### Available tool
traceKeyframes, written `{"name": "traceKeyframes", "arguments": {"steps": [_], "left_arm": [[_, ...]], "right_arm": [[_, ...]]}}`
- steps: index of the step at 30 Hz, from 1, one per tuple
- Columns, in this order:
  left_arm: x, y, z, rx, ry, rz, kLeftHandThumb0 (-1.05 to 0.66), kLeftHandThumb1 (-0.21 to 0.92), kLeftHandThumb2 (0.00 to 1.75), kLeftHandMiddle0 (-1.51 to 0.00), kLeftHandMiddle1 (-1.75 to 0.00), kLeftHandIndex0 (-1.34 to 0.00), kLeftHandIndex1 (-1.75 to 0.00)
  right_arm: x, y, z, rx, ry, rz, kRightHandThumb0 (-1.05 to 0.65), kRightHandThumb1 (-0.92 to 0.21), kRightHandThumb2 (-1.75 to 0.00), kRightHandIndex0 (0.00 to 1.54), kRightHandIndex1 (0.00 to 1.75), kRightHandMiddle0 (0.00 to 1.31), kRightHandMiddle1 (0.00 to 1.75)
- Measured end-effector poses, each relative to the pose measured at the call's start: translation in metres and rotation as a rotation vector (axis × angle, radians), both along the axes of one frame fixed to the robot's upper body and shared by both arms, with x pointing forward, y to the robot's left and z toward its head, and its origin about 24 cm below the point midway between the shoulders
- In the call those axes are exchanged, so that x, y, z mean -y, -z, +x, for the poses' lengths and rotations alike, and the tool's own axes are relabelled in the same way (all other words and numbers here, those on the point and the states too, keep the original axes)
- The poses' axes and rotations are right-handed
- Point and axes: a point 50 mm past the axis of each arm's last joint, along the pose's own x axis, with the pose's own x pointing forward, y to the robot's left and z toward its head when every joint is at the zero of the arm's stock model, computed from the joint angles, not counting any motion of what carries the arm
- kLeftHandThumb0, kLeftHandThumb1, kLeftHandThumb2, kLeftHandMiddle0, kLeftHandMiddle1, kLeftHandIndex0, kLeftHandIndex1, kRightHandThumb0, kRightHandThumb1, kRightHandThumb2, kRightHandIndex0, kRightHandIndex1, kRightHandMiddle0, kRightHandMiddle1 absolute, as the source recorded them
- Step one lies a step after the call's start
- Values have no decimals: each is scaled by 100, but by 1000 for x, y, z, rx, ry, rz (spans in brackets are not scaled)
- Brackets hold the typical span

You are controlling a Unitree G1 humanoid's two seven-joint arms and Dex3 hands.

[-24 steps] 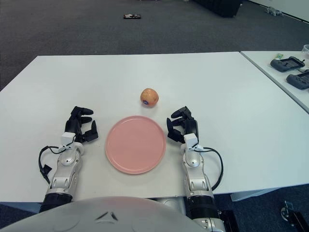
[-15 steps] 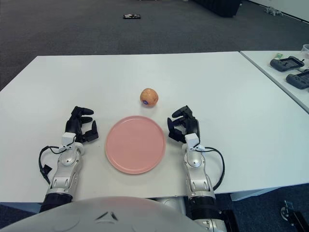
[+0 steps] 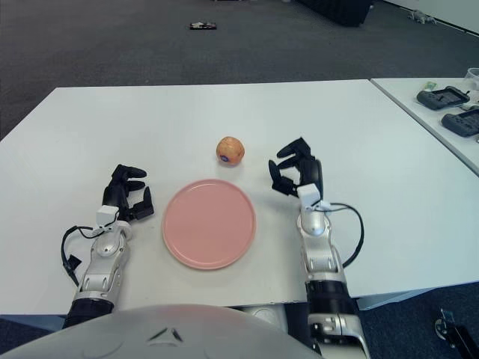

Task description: Put the apple into the plate.

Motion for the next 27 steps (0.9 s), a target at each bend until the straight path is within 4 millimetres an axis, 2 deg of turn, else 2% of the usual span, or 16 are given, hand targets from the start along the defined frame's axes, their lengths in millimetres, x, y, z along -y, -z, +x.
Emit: {"name": "traceKeyframes", "arguments": {"steps": [3, 5, 10, 13, 14, 15, 17, 19, 20, 21, 25, 26, 27], "left_arm": [[0, 0, 1, 1, 1, 0, -1, 27, 140, -67, -175, -39, -175], [0, 0, 1, 3, 1, 0, -1, 27, 140, -67, -175, -39, -175], [0, 0, 1, 4, -2, 1, -1, 25, 142, -68, -175, -41, -175], [0, 1, 1, 5, -6, 0, -1, 25, 142, -68, -175, -41, -175], [0, 0, 1, 5, -7, 0, -1, 25, 141, -67, -175, -40, -175], [0, 0, 1, 5, -7, 0, -1, 26, 141, -67, -175, -40, -175], [0, 0, 1, 5, -8, 0, -1, 26, 140, -67, -175, -40, -175], [0, 0, 2, 5, -8, 0, -1, 26, 140, -67, -175, -39, -175], [0, 0, 2, 5, -9, 0, -1, 26, 140, -67, -175, -39, -175], [0, 0, 2, 5, -9, 0, -1, 26, 140, -67, -175, -39, -175], [0, 0, 2, 6, -12, 0, -1, 25, 141, -68, -175, -40, -175], [0, 0, 2, 6, -13, 0, -1, 25, 142, -68, -175, -41, -175], [0, 0, 2, 7, -13, 0, -1, 25, 142, -68, -175, -41, -175]], "right_arm": [[-2, -8, 7, 37, -18, -22, -40, -60, -97, 54, 141, 39, 175], [-4, -13, 12, 49, -41, -47, -39, -65, -90, 51, 140, 36, 175], [-10, -31, 26, 85, -126, -145, -36, -87, -60, 38, 134, 22, 175], [-17, -43, 36, 108, -191, -201, -35, -90, -55, 32, 131, 20, 175], [-19, -47, 38, 113, -210, -218, -35, -91, -54, 20, 125, 19, 175], [-21, -50, 41, 117, -231, -233, -35, -91, -54, 16, 123, 19, 175], [-26, -54, 48, 105, -291, -282, -55, -77, -79, 7, 105, 8, 149], [-30, -56, 53, 88, -336, -322, -64, -69, -88, 3, 92, 4, 133], [-31, -56, 57, 75, -357, -343, -69, -65, -90, 2, 78, 2, 121], [-33, -57, 59, 67, -370, -358, -70, -64, -91, 2, 73, 2, 116], [-42, -54, 71, 14, -432, -456, -81, -58, -89, 0, 24, 0, 69], [-45, -53, 75, 0, -446, -480, -84, -57, -89, 0, 16, 0, 57], [-48, -52, 78, -14, -457, -505, -84, -57, -89, 0, 12, 0, 53]]}}
